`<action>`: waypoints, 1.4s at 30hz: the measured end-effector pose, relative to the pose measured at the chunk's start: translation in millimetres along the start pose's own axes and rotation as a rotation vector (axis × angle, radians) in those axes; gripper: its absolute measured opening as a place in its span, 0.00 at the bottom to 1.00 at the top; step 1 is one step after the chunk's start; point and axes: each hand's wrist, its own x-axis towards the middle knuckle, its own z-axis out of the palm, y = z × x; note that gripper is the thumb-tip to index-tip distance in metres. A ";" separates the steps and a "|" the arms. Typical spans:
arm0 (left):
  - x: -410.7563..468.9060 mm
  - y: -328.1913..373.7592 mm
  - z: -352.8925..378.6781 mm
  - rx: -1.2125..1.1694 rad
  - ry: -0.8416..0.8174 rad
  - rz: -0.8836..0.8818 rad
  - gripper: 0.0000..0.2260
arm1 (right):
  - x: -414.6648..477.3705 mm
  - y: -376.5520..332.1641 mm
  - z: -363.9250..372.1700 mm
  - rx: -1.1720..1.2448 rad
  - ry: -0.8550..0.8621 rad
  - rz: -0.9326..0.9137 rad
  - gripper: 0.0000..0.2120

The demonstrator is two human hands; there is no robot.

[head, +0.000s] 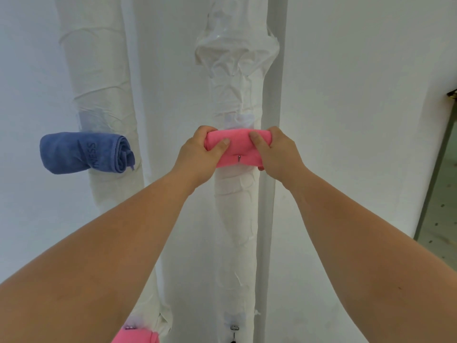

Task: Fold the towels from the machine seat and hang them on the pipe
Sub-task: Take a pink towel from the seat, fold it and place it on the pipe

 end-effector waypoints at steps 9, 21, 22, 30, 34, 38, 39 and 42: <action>12.8 -15.5 2.2 -0.039 0.086 -0.002 0.09 | -3.5 10.8 13.9 0.056 0.134 0.022 0.22; -10.5 -9.1 7.1 0.770 0.439 0.630 0.12 | -24.9 5.1 12.6 -0.416 0.515 -0.452 0.11; -10.3 -13.3 9.3 0.855 0.413 0.695 0.14 | -25.9 8.9 15.5 -0.518 0.531 -0.561 0.09; -31.6 -46.0 26.0 0.973 0.075 0.496 0.31 | -45.2 57.3 25.1 -0.895 0.242 -0.681 0.32; -30.7 -51.9 35.9 1.008 0.050 0.444 0.37 | -47.7 58.4 37.7 -0.932 0.134 -0.558 0.34; -28.9 -52.0 36.1 1.007 0.037 0.433 0.40 | -45.7 59.9 40.3 -0.930 0.133 -0.560 0.35; -29.5 -51.2 35.1 1.002 0.034 0.438 0.40 | -46.2 59.4 39.5 -0.928 0.138 -0.561 0.37; -33.1 -48.4 29.9 1.000 0.031 0.464 0.40 | -51.9 54.3 36.6 -0.913 0.172 -0.548 0.39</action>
